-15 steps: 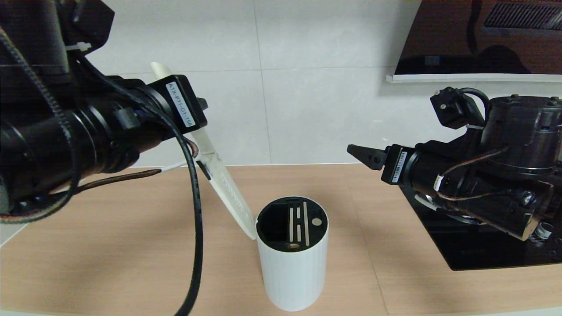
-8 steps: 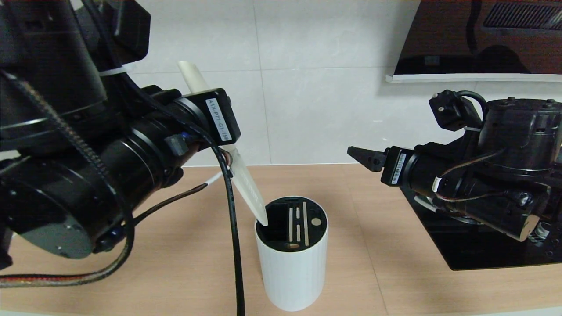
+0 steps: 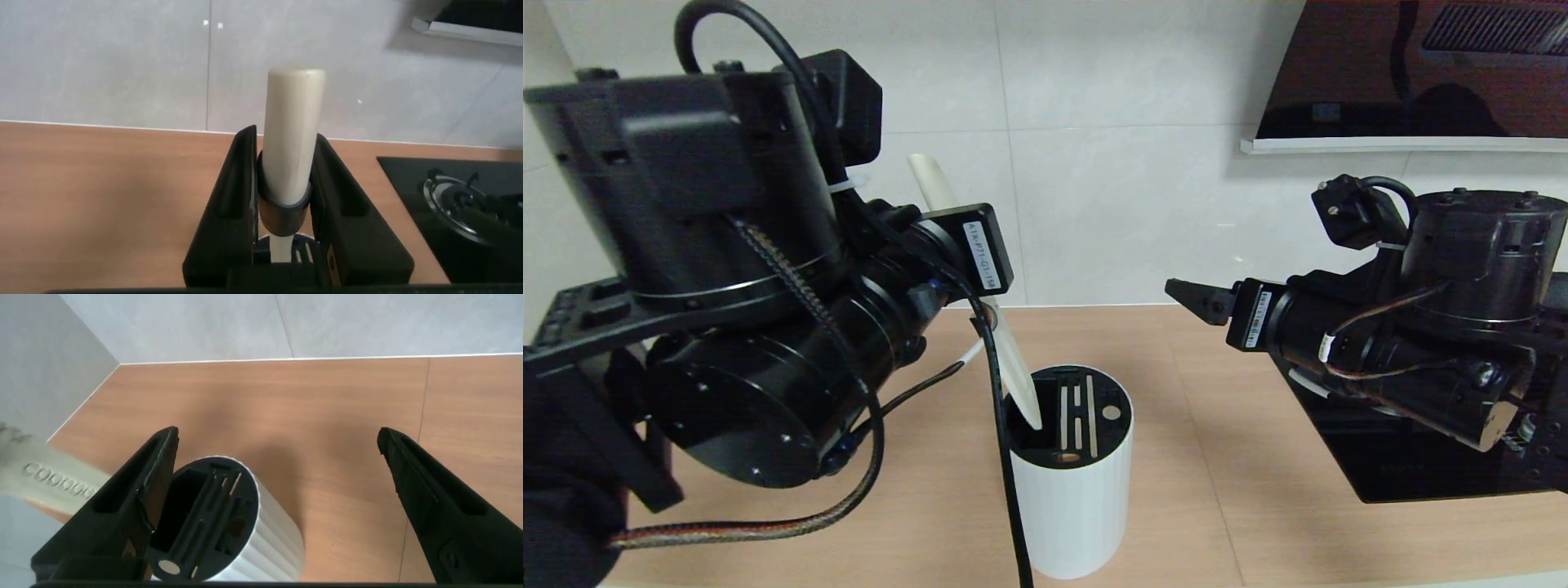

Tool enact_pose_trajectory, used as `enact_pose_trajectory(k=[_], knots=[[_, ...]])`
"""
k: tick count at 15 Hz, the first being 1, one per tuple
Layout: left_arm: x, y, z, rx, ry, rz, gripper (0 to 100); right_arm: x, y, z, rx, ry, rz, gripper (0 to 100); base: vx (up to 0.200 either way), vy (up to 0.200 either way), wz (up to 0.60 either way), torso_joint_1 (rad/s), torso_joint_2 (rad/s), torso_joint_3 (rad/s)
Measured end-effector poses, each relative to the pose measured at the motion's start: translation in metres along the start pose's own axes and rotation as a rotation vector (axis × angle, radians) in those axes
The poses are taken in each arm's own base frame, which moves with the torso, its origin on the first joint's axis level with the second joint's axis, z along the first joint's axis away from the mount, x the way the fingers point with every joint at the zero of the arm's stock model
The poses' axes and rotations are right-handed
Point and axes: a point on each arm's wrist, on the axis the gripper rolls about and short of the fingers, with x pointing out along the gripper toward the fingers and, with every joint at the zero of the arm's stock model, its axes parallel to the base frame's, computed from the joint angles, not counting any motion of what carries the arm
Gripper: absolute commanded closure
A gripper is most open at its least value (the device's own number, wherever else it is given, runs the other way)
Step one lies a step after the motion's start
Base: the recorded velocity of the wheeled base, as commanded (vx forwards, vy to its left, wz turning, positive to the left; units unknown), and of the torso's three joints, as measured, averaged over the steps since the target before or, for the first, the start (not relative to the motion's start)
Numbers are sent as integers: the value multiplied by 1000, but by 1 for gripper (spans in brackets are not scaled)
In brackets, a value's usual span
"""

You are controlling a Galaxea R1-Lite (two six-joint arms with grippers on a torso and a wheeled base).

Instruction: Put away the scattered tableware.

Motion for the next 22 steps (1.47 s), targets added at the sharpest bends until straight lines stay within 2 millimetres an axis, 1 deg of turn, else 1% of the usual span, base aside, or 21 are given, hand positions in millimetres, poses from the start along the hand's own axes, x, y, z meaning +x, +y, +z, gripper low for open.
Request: enact_pose_trajectory(k=[10, 14, 22], knots=[[13, -8, -28, 31, 36, -6, 100, 0, 0, -1, -1, 4, -2, 0, 0, 0, 0, 0, 0, 0], [15, -11, -40, 56, 64, -9, 100, 0, -1, -1, -1, 5, -2, 0, 0, 0, 0, 0, 0, 0], [22, -16, -72, 93, 136, 1, 100, 0, -1, -3, -2, 10, -3, 0, 0, 0, 0, 0, 0, 0]])
